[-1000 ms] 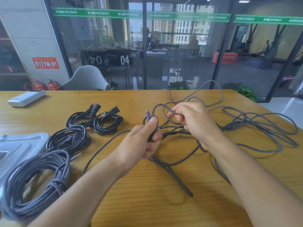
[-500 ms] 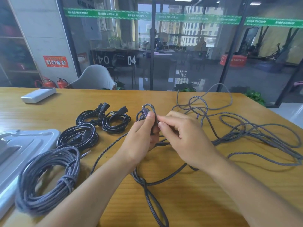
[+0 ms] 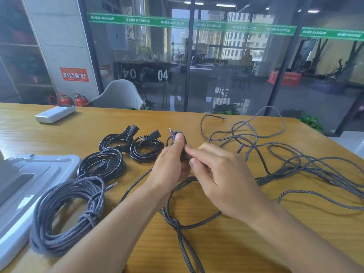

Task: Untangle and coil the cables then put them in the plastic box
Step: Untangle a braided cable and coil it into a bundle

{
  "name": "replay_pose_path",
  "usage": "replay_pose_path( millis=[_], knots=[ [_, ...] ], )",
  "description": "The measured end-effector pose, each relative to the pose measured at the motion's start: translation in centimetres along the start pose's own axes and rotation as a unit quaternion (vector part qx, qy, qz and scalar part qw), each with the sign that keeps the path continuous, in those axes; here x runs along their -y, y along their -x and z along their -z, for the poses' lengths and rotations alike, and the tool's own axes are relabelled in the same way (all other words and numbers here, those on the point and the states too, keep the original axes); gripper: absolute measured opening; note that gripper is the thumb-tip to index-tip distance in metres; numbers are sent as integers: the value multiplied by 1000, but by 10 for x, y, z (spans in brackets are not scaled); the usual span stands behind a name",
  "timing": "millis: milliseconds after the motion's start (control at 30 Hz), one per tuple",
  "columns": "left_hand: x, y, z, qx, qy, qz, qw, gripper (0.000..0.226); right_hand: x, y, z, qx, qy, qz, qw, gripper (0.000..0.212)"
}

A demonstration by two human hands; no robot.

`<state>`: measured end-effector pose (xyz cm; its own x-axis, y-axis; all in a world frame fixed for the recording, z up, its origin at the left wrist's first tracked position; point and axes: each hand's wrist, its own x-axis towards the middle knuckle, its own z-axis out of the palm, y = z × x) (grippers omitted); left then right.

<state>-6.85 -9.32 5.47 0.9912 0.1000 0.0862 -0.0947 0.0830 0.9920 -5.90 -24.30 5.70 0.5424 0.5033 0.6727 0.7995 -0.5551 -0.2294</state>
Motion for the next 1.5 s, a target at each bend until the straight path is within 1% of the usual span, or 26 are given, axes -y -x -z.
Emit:
replay_pose_path(
  millis=[67,133,167,200,233,267,300,333,367,400,433,467,533,600,633,733,800,867,933,1000,1067,1133,1200,1267,1367,1500],
  knots=[
    [-3,0,1,-2,-1,-13,1000,63,-1,1,-1,-1,-14,4,1000,42],
    [-8,0,3,-2,4,-35,999,58,0,4,-2,25,-86,0,996,46],
    [-10,1,5,-7,10,-47,999,54,2,4,-2,47,-146,-13,988,46],
    [-11,1,6,-17,17,-58,998,51,4,3,0,75,-224,-41,971,46],
    [-10,0,8,-32,20,-69,997,50,6,2,1,100,-309,-84,942,45],
    [-9,0,10,-48,20,-78,996,49,7,0,3,111,-362,-128,917,40],
    [-9,-2,11,-63,17,-84,994,48,4,-2,5,103,-365,-160,911,31],
    [-8,-4,13,-76,18,-88,993,48,-1,-3,7,88,-299,-167,935,19],
    [-7,-6,15,-84,24,-90,992,47,-8,-2,8,81,-193,-151,966,21],
    [-7,-7,18,-92,30,-91,991,47,-14,0,8,95,-82,-123,984,34],
    [-7,-9,20,-99,32,-90,990,47,-17,2,6,115,-15,-98,988,43],
    [-7,-10,21,-103,35,-86,990,47,-19,3,2,142,5,-80,987,48],
    [-9,-11,23,-96,60,-69,991,46,-16,5,-4,206,-39,-65,976,46],
    [-11,-10,23,-70,129,-52,988,45,-10,6,-8,263,-90,-55,959,38],
    [-12,-10,22,-47,169,-45,984,44,-10,6,-10,275,-102,-46,955,36],
    [-19,-4,19,39,234,-31,971,43,-10,7,-16,280,-96,-25,955,34],
    [-23,1,15,92,233,-23,968,44,-17,8,-17,271,-94,-19,958,40],
    [-26,4,15,132,230,-11,964,45,-24,8,-18,262,-91,-10,961,51],
    [-27,6,17,161,228,-2,960,46,-30,7,-19,259,-78,-3,963,60],
    [-28,8,18,178,211,4,961,47,-36,4,-21,254,-65,-13,965,62],
    [-29,9,17,178,196,6,964,47,-42,1,-19,249,-79,-31,965,58],
    [-30,10,17,158,194,9,968,47,-47,1,-13,245,-93,-39,964,56],
    [-32,10,17,133,195,18,972,47,-53,-1,-7,247,-88,-42,964,52],
    [-33,10,16,120,189,29,974,48,-57,-3,-1,249,-75,-50,964,44],
    [-34,10,17,111,168,39,979,49,-64,-5,2,256,-12,-5,966,37],
    [-34,10,17,94,162,32,982,50,-63,-5,13,282,104,28,953,49]
  ],
)
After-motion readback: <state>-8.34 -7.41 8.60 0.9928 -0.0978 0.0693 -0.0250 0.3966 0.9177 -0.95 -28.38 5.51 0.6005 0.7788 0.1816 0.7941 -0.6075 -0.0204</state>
